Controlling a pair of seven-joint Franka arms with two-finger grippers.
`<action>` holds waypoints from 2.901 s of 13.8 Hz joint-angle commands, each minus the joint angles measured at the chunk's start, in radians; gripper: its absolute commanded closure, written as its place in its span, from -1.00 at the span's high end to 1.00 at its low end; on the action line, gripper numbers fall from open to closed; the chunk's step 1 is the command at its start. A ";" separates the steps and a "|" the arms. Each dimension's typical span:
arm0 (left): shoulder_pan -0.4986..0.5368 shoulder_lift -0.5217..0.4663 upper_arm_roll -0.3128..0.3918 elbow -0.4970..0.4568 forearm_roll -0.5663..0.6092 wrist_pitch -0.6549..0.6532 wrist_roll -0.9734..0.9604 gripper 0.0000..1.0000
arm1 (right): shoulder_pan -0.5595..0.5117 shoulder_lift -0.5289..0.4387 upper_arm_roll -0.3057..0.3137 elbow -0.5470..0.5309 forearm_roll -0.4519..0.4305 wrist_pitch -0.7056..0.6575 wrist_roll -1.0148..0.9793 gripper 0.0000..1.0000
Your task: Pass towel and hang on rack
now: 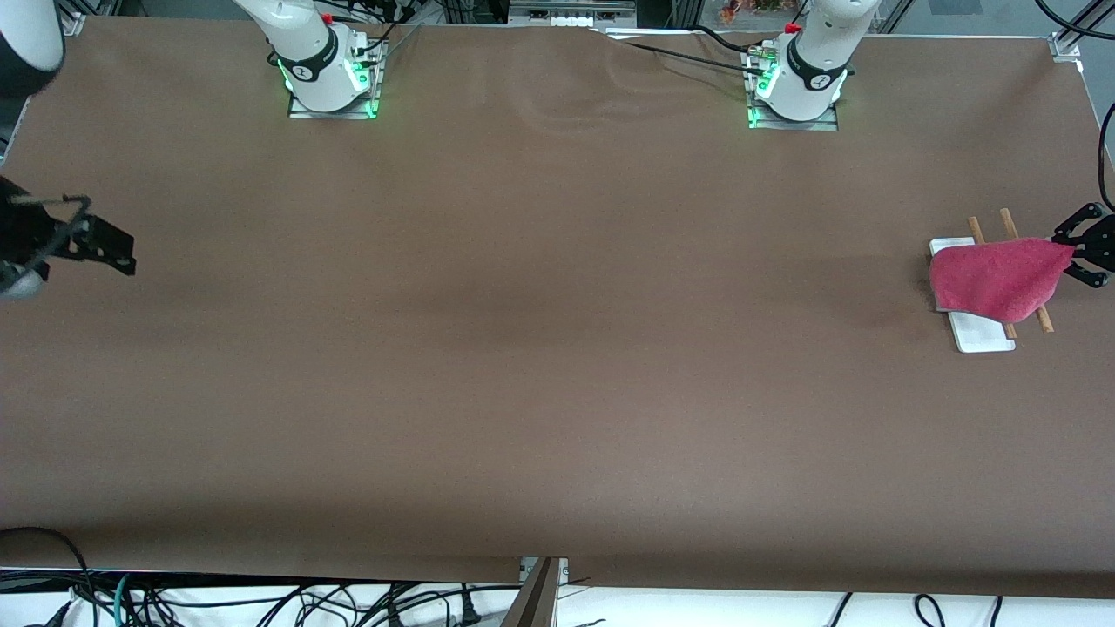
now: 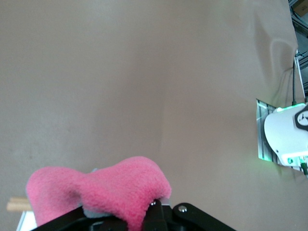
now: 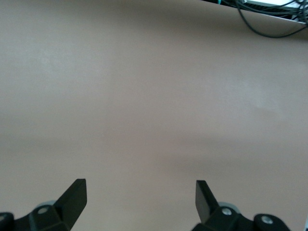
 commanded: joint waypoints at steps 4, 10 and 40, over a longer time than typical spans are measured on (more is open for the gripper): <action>0.072 0.049 -0.008 0.071 0.056 -0.024 0.114 -1.00 | -0.018 -0.105 0.013 -0.157 0.047 0.034 0.023 1.00; 0.086 0.124 0.039 0.122 0.090 -0.020 0.152 -1.00 | -0.033 -0.115 -0.032 -0.171 0.088 0.032 -0.030 1.00; -0.113 -0.068 0.081 0.389 0.225 -0.181 -0.623 1.00 | -0.023 -0.067 -0.021 -0.114 0.097 0.043 -0.042 1.00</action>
